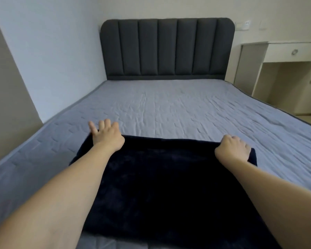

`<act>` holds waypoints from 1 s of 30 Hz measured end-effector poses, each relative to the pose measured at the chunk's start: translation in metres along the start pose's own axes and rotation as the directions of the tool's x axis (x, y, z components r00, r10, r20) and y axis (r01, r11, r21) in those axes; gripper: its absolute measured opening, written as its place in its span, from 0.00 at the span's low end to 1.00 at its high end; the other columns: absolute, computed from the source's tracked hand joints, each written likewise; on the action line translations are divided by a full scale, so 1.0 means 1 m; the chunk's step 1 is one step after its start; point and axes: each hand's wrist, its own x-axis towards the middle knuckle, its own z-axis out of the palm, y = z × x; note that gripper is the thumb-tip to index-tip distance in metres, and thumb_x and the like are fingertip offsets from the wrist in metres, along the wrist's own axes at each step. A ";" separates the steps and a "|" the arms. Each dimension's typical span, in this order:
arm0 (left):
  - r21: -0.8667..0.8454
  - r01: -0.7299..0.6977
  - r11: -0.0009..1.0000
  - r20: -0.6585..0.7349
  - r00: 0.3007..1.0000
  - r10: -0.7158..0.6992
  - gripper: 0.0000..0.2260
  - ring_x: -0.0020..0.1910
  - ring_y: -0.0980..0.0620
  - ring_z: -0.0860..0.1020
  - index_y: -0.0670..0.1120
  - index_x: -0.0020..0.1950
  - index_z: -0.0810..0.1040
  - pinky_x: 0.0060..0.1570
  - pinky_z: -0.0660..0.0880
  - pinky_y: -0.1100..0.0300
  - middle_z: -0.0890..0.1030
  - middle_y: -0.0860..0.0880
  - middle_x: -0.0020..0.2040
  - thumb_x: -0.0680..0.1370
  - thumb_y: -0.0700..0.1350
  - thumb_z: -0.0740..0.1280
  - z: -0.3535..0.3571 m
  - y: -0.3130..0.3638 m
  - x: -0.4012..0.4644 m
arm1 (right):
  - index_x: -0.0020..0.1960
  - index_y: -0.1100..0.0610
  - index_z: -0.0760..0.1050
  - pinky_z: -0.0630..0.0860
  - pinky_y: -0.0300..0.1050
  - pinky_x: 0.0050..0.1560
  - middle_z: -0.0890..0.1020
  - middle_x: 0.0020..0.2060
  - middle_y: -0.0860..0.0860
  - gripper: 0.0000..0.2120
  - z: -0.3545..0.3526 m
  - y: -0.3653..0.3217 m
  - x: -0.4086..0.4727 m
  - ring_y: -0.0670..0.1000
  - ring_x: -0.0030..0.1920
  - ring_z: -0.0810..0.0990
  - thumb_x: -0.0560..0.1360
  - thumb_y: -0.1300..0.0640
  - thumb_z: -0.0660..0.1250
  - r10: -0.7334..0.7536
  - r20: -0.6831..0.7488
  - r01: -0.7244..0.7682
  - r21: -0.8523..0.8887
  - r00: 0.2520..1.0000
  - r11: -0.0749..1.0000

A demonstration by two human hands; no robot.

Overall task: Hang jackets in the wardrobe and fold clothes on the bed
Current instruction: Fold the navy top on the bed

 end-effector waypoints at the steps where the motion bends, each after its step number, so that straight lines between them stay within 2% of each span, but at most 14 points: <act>1: -0.110 0.050 0.993 0.073 0.996 -0.042 0.19 0.72 0.43 0.56 0.50 0.68 0.67 0.70 0.35 0.33 0.64 0.45 0.70 0.77 0.48 0.51 0.025 0.005 -0.003 | 0.55 0.59 0.73 0.65 0.54 0.61 0.77 0.56 0.58 0.11 0.024 0.006 -0.004 0.60 0.58 0.73 0.75 0.59 0.57 -0.004 -0.016 0.004 0.011 1.000 1.000; 3: -0.191 0.065 0.979 0.151 0.988 -0.036 0.23 0.74 0.45 0.53 0.53 0.71 0.66 0.69 0.33 0.31 0.62 0.47 0.73 0.79 0.53 0.45 0.074 0.010 -0.013 | 0.50 0.59 0.74 0.66 0.53 0.59 0.79 0.53 0.58 0.12 0.061 0.018 -0.008 0.59 0.53 0.74 0.75 0.57 0.55 0.010 -0.029 -0.009 0.064 1.000 0.998; 5: -0.183 0.046 0.982 0.116 0.993 -0.024 0.25 0.75 0.45 0.53 0.55 0.71 0.68 0.70 0.36 0.30 0.64 0.49 0.74 0.79 0.55 0.42 0.102 0.009 -0.014 | 0.49 0.60 0.76 0.66 0.53 0.57 0.81 0.53 0.60 0.17 0.077 0.024 0.000 0.60 0.53 0.75 0.76 0.52 0.52 0.028 -0.028 -0.025 0.100 0.999 0.995; 9: -0.158 0.030 0.987 0.100 0.995 -0.014 0.25 0.74 0.44 0.55 0.54 0.69 0.70 0.70 0.39 0.29 0.65 0.49 0.73 0.78 0.55 0.42 0.103 0.010 -0.005 | 0.50 0.59 0.75 0.64 0.54 0.59 0.80 0.54 0.61 0.21 0.082 0.025 0.011 0.61 0.56 0.74 0.76 0.47 0.49 0.037 -0.038 -0.034 0.071 0.999 0.997; 13: -0.110 0.040 0.993 0.113 0.993 -0.027 0.26 0.77 0.44 0.49 0.53 0.76 0.61 0.69 0.37 0.29 0.57 0.48 0.78 0.80 0.55 0.41 0.081 0.012 -0.019 | 0.53 0.60 0.76 0.62 0.54 0.61 0.78 0.56 0.62 0.21 0.084 0.028 -0.001 0.61 0.59 0.72 0.77 0.48 0.50 0.077 -0.059 -0.076 0.017 0.995 0.997; 16: 0.003 0.032 0.999 0.094 0.995 -0.032 0.34 0.78 0.42 0.42 0.56 0.79 0.52 0.61 0.29 0.25 0.47 0.49 0.81 0.77 0.67 0.34 0.053 0.020 -0.027 | 0.54 0.59 0.75 0.60 0.55 0.62 0.76 0.57 0.61 0.20 0.082 0.028 -0.003 0.61 0.60 0.70 0.76 0.49 0.50 0.085 -0.040 -0.086 -0.006 0.996 0.996; 18: -0.003 -0.006 1.000 0.113 0.994 0.006 0.43 0.78 0.41 0.41 0.61 0.78 0.50 0.51 0.24 0.26 0.46 0.52 0.81 0.68 0.76 0.28 0.047 0.023 -0.040 | 0.55 0.59 0.75 0.60 0.55 0.63 0.75 0.59 0.62 0.20 0.083 0.027 -0.004 0.62 0.61 0.70 0.76 0.50 0.50 0.076 -0.022 -0.077 -0.046 0.997 0.996; 19: -0.013 -0.025 1.000 0.145 0.989 0.026 0.45 0.78 0.42 0.40 0.64 0.78 0.48 0.50 0.24 0.26 0.45 0.53 0.81 0.64 0.79 0.27 0.051 0.020 -0.048 | 0.57 0.60 0.75 0.60 0.55 0.63 0.75 0.60 0.62 0.21 0.083 0.026 -0.004 0.62 0.61 0.69 0.76 0.50 0.50 0.070 -0.015 -0.071 -0.073 0.997 0.995; 21: -0.055 -0.042 0.998 0.260 0.964 0.055 0.44 0.78 0.44 0.37 0.67 0.76 0.39 0.55 0.28 0.23 0.42 0.56 0.80 0.61 0.81 0.29 0.066 0.006 -0.064 | 0.58 0.60 0.74 0.61 0.56 0.63 0.74 0.61 0.63 0.21 0.082 0.024 -0.004 0.62 0.62 0.69 0.77 0.51 0.50 0.049 -0.008 -0.049 -0.143 0.999 0.989; 23: -0.111 -0.066 0.992 0.323 0.941 0.098 0.41 0.77 0.46 0.34 0.68 0.74 0.34 0.62 0.33 0.23 0.38 0.57 0.80 0.63 0.80 0.31 0.080 -0.008 -0.070 | 0.58 0.61 0.74 0.61 0.56 0.63 0.74 0.61 0.62 0.20 0.081 0.022 -0.005 0.62 0.62 0.69 0.77 0.52 0.49 0.019 -0.010 -0.020 -0.200 1.000 0.980; 27: -0.176 -0.103 0.979 0.414 0.894 0.169 0.38 0.77 0.50 0.33 0.71 0.73 0.35 0.66 0.35 0.26 0.38 0.60 0.79 0.65 0.81 0.36 0.074 -0.015 -0.051 | 0.61 0.62 0.73 0.61 0.57 0.64 0.74 0.62 0.62 0.22 0.079 0.021 -0.003 0.62 0.63 0.69 0.77 0.53 0.49 0.007 0.015 -0.004 -0.189 1.000 0.982; 29: -0.136 -0.144 0.980 0.394 0.900 0.187 0.39 0.78 0.51 0.37 0.71 0.73 0.35 0.68 0.40 0.27 0.40 0.60 0.79 0.65 0.81 0.36 0.065 -0.026 -0.047 | 0.63 0.63 0.73 0.61 0.58 0.65 0.74 0.62 0.62 0.21 0.082 0.022 -0.002 0.63 0.64 0.69 0.77 0.54 0.50 -0.012 0.027 0.018 -0.229 1.000 0.973; 30: -0.078 -0.171 0.982 0.342 0.921 0.187 0.39 0.79 0.50 0.40 0.69 0.74 0.35 0.68 0.44 0.28 0.41 0.59 0.80 0.65 0.80 0.36 0.062 -0.034 -0.052 | 0.63 0.63 0.72 0.61 0.58 0.66 0.74 0.62 0.62 0.21 0.084 0.023 -0.002 0.63 0.64 0.69 0.77 0.55 0.51 -0.027 0.034 0.035 -0.262 0.999 0.964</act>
